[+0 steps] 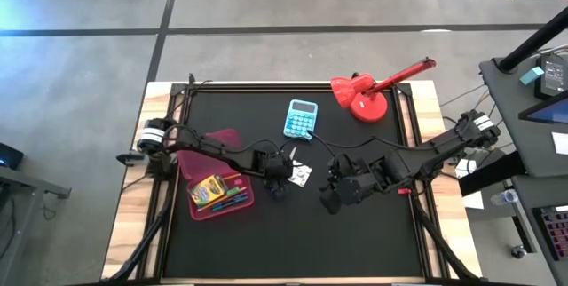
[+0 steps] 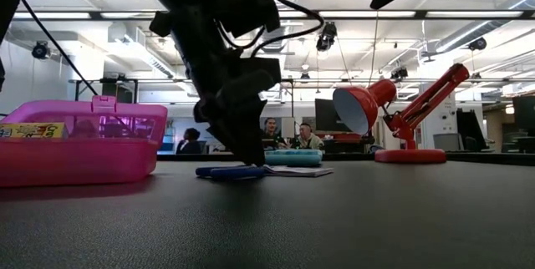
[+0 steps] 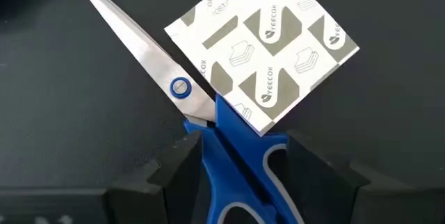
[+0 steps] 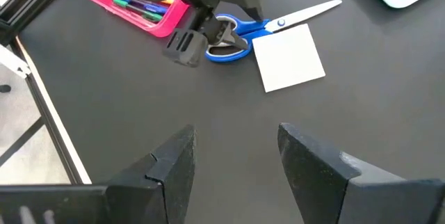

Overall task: Pack school essentials
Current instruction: Put the blue scissors into the red supply box

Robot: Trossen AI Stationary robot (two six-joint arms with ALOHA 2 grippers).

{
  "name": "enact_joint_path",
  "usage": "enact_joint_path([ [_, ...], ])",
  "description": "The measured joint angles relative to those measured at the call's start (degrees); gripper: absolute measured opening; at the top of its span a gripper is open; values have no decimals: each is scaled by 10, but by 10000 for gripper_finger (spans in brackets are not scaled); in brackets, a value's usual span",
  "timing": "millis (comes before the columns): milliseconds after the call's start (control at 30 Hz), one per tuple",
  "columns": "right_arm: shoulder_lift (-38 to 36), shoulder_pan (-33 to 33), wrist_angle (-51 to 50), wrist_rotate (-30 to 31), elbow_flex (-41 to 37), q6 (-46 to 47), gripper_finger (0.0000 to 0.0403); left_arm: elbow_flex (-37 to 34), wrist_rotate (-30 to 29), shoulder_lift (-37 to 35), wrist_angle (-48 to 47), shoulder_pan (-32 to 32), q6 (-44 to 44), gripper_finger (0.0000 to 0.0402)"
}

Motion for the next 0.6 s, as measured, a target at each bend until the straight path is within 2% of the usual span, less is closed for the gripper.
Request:
enact_joint_path([
  [167, 0, 0, 0, -1, 0, 3, 192, 0, -3, 3, -15, -2, 45, 190],
  [367, 0, 0, -1, -17, 0, 4, 192, -2, 19, -10, -55, -6, 209, 190],
  [500, 0, 0, -2, -18, 0, 9, 192, 2, 68, -12, -54, -12, 229, 190],
  [600, 0, 0, -2, -18, 0, 10, 192, 2, 79, -13, -47, -17, 229, 190],
])
